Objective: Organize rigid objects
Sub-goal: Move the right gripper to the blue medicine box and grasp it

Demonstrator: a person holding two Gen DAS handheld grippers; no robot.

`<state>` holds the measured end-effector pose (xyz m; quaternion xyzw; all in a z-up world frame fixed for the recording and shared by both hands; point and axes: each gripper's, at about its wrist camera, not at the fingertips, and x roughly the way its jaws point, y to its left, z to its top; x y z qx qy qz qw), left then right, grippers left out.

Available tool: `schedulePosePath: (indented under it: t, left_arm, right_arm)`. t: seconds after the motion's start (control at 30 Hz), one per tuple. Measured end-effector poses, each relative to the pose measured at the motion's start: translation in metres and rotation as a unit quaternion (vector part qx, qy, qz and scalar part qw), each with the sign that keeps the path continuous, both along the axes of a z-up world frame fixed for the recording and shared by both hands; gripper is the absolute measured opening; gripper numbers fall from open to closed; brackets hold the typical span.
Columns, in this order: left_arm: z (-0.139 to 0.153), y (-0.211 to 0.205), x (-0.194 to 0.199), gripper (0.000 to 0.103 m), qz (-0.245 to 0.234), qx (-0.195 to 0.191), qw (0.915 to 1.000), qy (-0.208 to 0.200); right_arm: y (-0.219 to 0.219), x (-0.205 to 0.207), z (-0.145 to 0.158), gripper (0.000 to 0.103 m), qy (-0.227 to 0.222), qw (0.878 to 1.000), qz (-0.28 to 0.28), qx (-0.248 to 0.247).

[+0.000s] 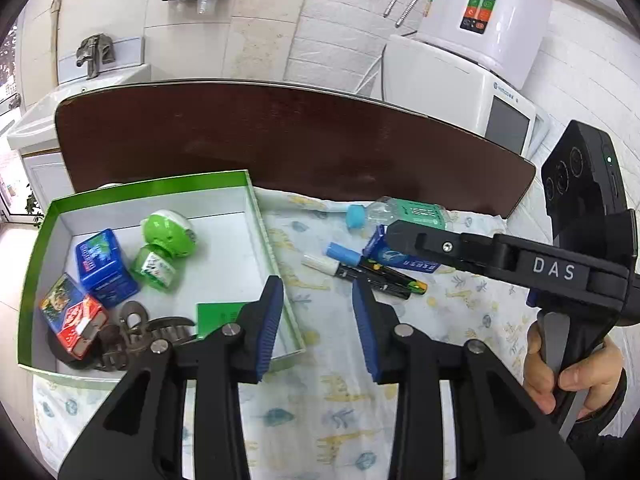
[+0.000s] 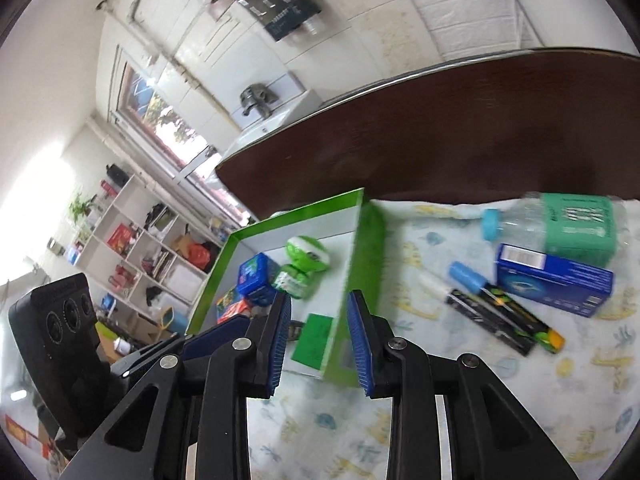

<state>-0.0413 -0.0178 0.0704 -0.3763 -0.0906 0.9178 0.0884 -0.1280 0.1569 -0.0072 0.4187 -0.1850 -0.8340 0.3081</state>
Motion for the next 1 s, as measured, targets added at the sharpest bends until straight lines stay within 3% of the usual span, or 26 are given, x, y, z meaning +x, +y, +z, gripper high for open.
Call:
schedulePosePath:
  t: [0.2, 0.4, 0.7, 1.0]
  left_arm:
    - [-0.009, 0.044, -0.049, 0.034, -0.001, 0.018, 0.9996, -0.023]
    - [-0.034, 0.069, -0.104, 0.044, 0.022, 0.043, 0.9968, -0.063]
    - [-0.053, 0.088, -0.137, 0.050, 0.000, 0.029, 0.9967, -0.076]
    - [-0.062, 0.095, -0.145, 0.047, -0.031, 0.044, 0.9951, -0.082]
  right_arm:
    - [0.093, -0.015, -0.022, 0.031, -0.026, 0.992, -0.120, -0.008]
    - [0.145, -0.028, -0.050, 0.031, -0.057, 0.983, -0.175, -0.024]
    - [0.163, -0.045, -0.083, 0.033, -0.102, 0.978, -0.170, -0.056]
    - [0.160, -0.047, -0.090, 0.036, -0.090, 0.983, -0.150, -0.060]
